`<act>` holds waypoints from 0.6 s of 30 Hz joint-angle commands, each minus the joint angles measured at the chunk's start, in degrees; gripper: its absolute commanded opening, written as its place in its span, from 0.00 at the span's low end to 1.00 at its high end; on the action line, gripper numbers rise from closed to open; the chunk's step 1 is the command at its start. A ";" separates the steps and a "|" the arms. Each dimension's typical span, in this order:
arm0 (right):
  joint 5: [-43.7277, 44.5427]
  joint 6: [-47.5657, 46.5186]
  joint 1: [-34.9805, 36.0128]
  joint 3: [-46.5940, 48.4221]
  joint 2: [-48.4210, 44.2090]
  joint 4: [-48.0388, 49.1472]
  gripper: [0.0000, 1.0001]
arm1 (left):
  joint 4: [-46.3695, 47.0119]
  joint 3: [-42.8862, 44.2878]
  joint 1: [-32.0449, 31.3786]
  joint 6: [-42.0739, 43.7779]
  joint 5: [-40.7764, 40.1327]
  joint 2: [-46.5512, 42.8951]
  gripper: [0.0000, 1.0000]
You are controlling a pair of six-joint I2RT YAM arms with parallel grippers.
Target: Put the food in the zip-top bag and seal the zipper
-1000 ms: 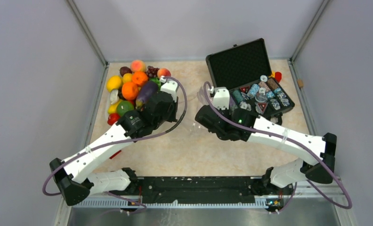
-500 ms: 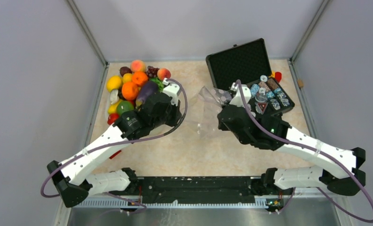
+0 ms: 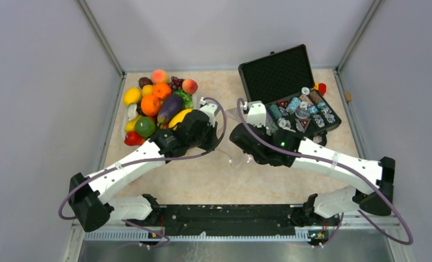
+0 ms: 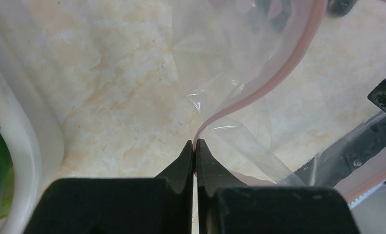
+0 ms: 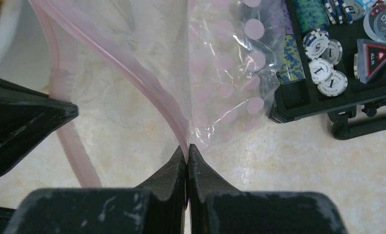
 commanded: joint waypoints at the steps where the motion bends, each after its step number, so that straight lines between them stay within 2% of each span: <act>1: -0.61 -5.94 0.58 1.47 -6.41 5.91 0.00 | 6.92 0.50 0.26 -0.11 1.54 -3.03 0.00; 5: 2.53 -4.34 0.61 2.47 -5.45 -1.49 0.00 | 6.49 -1.10 0.26 -1.24 0.73 -2.43 0.01; 7: 0.93 -5.15 0.57 1.72 -5.27 -1.56 0.00 | 6.01 -1.89 0.24 -2.18 1.23 -2.00 0.10; 12: -3.08 -7.19 0.54 -0.08 -3.79 1.70 0.00 | 5.31 -1.65 0.22 -2.44 2.26 -2.21 0.30; 18: -5.20 -8.75 0.48 -0.84 -0.79 8.61 0.00 | 4.64 0.17 0.27 -1.91 2.91 -4.58 0.37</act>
